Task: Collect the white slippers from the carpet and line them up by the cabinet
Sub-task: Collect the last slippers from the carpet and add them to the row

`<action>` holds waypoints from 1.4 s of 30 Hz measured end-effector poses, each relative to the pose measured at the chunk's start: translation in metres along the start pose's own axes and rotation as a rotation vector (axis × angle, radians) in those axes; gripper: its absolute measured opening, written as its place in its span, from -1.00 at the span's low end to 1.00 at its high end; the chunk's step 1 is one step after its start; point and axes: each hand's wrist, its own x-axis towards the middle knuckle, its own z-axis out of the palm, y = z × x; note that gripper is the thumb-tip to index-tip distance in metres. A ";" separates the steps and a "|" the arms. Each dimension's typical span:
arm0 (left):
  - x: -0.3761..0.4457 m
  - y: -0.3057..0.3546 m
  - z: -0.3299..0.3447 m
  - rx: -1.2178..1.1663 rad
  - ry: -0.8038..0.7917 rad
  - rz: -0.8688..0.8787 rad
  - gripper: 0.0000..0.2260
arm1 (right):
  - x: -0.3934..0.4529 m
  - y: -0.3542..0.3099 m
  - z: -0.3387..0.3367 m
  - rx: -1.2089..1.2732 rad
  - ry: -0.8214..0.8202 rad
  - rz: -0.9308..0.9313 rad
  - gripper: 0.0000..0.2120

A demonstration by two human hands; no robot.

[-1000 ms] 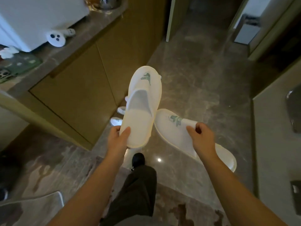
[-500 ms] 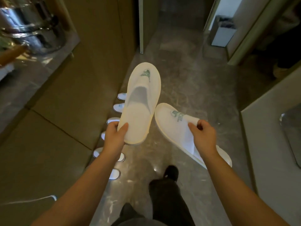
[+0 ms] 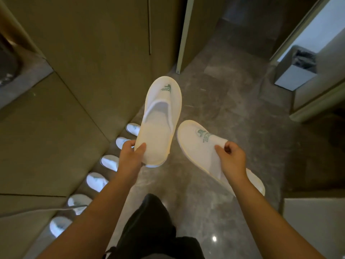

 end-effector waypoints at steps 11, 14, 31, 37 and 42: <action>0.238 0.053 0.127 -0.066 0.065 -0.158 -0.82 | 0.295 -0.059 0.075 -0.125 -0.135 -0.013 -0.77; 0.293 0.070 0.151 -0.070 0.104 -0.229 -0.87 | 0.363 -0.075 0.094 -0.126 -0.159 -0.011 -0.79; 0.581 -0.035 0.286 -0.226 0.447 -0.451 -0.82 | 0.699 0.009 0.279 -0.296 -0.473 -0.322 -0.82; 0.675 -0.152 0.297 -0.256 0.426 -0.428 -0.87 | 0.753 0.100 0.371 -0.296 -0.478 -0.360 -0.83; 0.743 -0.265 0.313 -0.309 0.416 -0.402 -0.87 | 0.785 0.197 0.438 -0.299 -0.469 -0.379 -0.81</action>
